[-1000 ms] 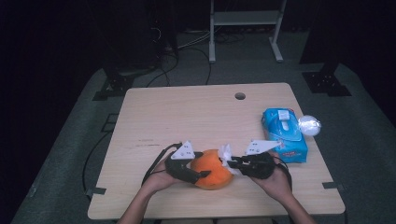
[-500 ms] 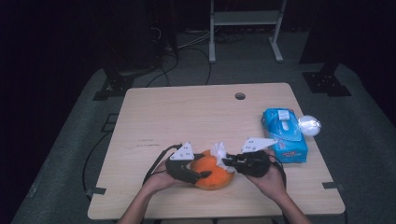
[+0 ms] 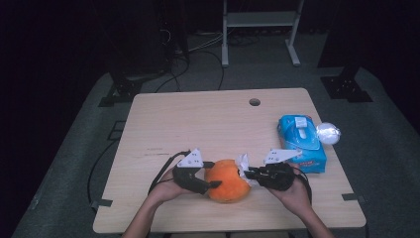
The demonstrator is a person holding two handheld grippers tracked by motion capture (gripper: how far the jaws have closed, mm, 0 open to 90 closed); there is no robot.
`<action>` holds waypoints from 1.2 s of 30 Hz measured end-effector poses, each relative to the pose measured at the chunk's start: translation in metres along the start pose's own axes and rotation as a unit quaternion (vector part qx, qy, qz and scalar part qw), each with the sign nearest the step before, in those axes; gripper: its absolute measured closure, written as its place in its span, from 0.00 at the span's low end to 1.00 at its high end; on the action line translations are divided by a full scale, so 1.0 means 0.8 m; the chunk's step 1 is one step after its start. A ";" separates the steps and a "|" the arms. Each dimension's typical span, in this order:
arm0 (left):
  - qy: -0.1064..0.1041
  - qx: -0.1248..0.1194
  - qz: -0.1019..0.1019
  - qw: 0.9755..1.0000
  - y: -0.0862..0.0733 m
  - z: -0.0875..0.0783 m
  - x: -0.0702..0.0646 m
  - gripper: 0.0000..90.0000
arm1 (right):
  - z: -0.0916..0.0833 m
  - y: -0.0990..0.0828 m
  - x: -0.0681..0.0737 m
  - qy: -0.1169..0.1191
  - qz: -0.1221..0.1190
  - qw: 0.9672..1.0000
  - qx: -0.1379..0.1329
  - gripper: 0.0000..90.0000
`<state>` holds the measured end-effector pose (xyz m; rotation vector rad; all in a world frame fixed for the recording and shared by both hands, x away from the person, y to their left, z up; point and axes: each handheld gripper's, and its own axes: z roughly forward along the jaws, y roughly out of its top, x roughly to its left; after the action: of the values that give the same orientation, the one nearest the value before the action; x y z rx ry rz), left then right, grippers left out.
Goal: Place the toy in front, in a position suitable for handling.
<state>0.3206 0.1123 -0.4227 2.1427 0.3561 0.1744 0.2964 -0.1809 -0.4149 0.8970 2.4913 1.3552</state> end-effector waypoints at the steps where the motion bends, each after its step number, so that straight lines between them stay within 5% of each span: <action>1: 0.005 0.003 0.001 1.000 -0.001 0.001 0.000 0.37 | -0.001 0.001 0.006 0.003 -0.006 1.000 -0.003 0.89; 4: 0.016 -0.009 -0.016 1.000 -0.004 0.009 0.005 0.40 | 0.005 0.007 0.028 0.030 -0.025 0.999 -0.008 0.89; 8: 0.011 -0.012 -0.025 1.000 -0.010 0.008 0.011 0.40 | 0.027 0.010 0.060 0.052 -0.079 0.995 0.012 0.89; 17: 0.011 -0.021 -0.038 0.999 -0.014 0.009 0.016 0.39 | 0.003 0.002 0.016 0.005 -0.042 0.999 0.002 0.89; 21: 0.022 -0.013 -0.037 0.999 -0.013 0.011 0.016 0.37 | 0.007 0.001 0.030 0.009 -0.059 0.998 0.009 0.89; 24: 0.019 -0.012 -0.037 0.999 -0.014 0.010 0.017 0.37 | 0.018 0.000 0.049 0.045 -0.084 0.995 0.022 0.89; 26: 0.017 -0.013 -0.038 0.999 -0.015 0.009 0.017 0.38 | 0.018 0.002 0.054 0.033 -0.100 0.994 0.028 0.89; 32: 0.004 -0.018 -0.028 0.999 -0.015 0.010 0.015 0.39 | -0.004 0.005 0.010 -0.021 -0.037 0.999 -0.010 0.89; 36: -0.004 -0.013 -0.035 0.999 -0.011 0.009 0.015 0.36 | 0.001 0.002 -0.004 -0.023 -0.006 1.000 -0.005 0.89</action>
<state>0.3322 0.1155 -0.4340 2.1024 0.4217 0.1305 0.3003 -0.1816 -0.4149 0.8983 2.4501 1.3275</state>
